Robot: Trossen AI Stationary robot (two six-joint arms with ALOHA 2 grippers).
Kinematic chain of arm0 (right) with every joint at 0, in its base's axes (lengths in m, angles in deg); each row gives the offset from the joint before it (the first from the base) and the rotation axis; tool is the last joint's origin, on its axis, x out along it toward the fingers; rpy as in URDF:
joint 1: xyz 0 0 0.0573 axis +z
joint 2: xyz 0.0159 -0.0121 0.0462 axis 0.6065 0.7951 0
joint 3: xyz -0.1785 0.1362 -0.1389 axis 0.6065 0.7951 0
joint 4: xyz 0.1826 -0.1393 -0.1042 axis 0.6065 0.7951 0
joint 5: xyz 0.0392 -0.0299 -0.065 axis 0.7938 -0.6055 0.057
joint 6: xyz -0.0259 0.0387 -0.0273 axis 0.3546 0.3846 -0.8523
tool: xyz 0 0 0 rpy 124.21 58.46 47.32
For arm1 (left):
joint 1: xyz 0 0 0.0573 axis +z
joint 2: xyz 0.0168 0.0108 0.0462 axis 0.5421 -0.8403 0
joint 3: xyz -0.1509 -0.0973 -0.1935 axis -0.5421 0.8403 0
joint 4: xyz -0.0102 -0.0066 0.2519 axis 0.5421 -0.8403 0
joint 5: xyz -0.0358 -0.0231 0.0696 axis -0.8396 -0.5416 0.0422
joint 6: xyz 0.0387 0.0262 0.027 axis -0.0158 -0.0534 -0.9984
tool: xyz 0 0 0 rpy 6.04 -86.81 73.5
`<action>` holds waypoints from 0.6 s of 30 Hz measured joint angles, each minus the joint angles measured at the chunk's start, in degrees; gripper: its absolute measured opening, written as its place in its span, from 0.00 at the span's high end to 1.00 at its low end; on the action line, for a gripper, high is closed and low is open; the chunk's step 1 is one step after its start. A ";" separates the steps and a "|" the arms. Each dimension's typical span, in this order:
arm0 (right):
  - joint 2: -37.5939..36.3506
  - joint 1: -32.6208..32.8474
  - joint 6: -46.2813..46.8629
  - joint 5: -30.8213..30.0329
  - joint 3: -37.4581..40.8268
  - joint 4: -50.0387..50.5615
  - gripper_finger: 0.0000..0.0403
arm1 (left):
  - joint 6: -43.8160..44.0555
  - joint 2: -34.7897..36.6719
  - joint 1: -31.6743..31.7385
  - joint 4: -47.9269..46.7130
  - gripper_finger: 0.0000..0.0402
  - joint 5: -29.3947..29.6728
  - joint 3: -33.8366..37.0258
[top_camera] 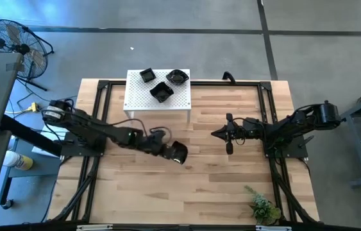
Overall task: Pick & Place Mini shaped plates
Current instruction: Stack the black leaf-shaped plate on top of the black leaf-shaped plates on the shelf
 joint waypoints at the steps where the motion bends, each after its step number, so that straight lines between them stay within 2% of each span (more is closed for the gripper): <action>1: 0.00 -0.01 0.10 0.00 0.00 0.00 0.99 | 3.78 0.00 -0.76 0.30 1.00 2.52 0.59; 5: 0.00 -0.01 1.01 0.00 0.00 -0.04 0.99 | 19.30 0.00 -3.28 0.11 1.00 11.75 2.29; 9: 0.00 0.00 0.58 0.02 0.00 -0.04 1.00 | 27.60 0.00 -3.13 0.09 1.00 14.53 2.39; 14: 0.00 -0.01 0.44 1.11 0.00 -0.02 0.99 | 32.04 -3.69 0.03 0.90 1.00 12.84 2.48; 18: 0.00 0.02 0.41 1.22 -0.02 0.55 0.99 | 33.43 -8.70 2.24 9.24 1.00 10.83 2.34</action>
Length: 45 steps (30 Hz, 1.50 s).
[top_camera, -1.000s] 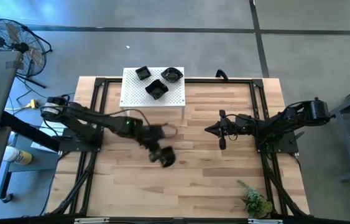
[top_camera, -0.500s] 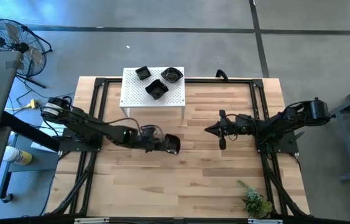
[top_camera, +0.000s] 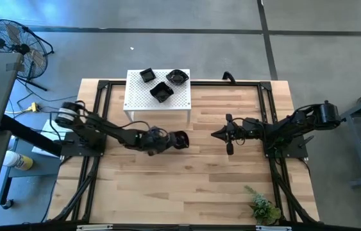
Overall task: Pick & Place Mini shaped plates
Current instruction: Stack the black leaf-shaped plate on top of the black leaf-shaped plates on the shelf
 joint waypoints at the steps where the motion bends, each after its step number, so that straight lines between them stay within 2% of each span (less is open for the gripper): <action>1: 0.00 0.00 -0.01 0.00 -0.02 0.13 0.99 | -0.13 -1.12 0.46 2.42 1.00 -0.37 0.00; 5: 0.00 0.00 -0.33 0.00 -0.02 0.67 1.00 | -1.10 -3.72 1.69 6.81 1.00 -2.53 -0.03; 10: 0.00 0.00 -0.44 -0.22 -0.02 1.21 0.99 | -1.28 -4.63 1.47 6.06 0.98 -3.96 -0.02; 17: -0.01 0.00 -0.46 -0.21 -0.02 1.14 1.00 | -8.83 -4.66 2.08 6.74 0.88 -4.80 -0.01; 24: -0.02 0.00 -0.27 -0.20 -0.02 1.13 0.98 | -27.38 -2.46 4.54 7.92 0.81 -12.49 -0.56; 33: -0.02 0.00 0.21 -0.17 -0.02 1.13 0.99 | -41.45 3.33 5.61 3.42 0.81 -14.80 -0.54; 37: -0.02 -0.01 2.03 -0.19 -0.02 1.07 0.99 | -52.62 7.94 5.16 -0.39 0.86 -17.64 -0.39; 41: -0.02 0.00 5.35 -0.16 -0.86 1.09 0.99 | -67.04 15.63 0.94 -1.80 0.98 -15.67 0.60; 45: -0.02 0.00 11.08 -0.26 -4.35 4.05 0.99 | -79.39 22.74 -2.23 -0.90 0.97 -12.12 2.97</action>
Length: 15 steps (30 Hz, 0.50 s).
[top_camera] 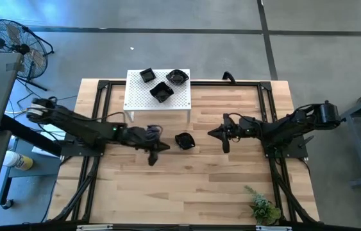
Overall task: Pick & Place Mini shaped plates
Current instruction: Stack the black leaf-shaped plate on top of the black leaf-shaped plates on the shelf
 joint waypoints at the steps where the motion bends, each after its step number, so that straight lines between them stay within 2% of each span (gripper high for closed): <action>1: 0.00 0.14 1.10 -0.02 -1.30 1.85 0.99 | -2.41 1.97 -0.33 0.59 0.98 0.48 1.16; 8: 0.09 4.34 10.67 -9.02 -12.94 21.72 0.93 | -12.28 14.93 -0.40 9.47 1.00 -2.15 11.34; 15: 1.59 6.85 23.33 -14.27 -20.85 35.41 0.79 | -19.21 29.33 -0.38 11.88 1.00 -0.88 18.97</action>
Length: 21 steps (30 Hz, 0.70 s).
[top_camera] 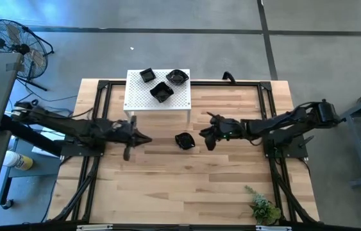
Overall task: Pick & Place Mini shaped plates
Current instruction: Stack the black leaf-shaped plate on top of the black leaf-shaped plates on the shelf
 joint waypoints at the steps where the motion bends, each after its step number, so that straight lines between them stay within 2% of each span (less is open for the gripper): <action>1: 0.84 0.24 1.39 -0.32 -0.76 0.45 0.77 | -0.44 2.15 0.00 -0.10 1.00 0.62 1.11; 6: 6.52 0.34 7.72 -0.77 -4.09 1.43 0.73 | -1.74 11.18 0.02 -0.15 1.00 1.43 6.02; 13: 13.44 0.34 12.19 -0.55 -7.72 3.18 0.76 | -3.00 19.83 0.95 -0.48 1.00 2.60 10.86; 21: 20.85 0.34 13.76 1.60 -10.52 2.77 0.80 | -0.29 21.57 12.92 -0.38 1.00 -9.41 14.07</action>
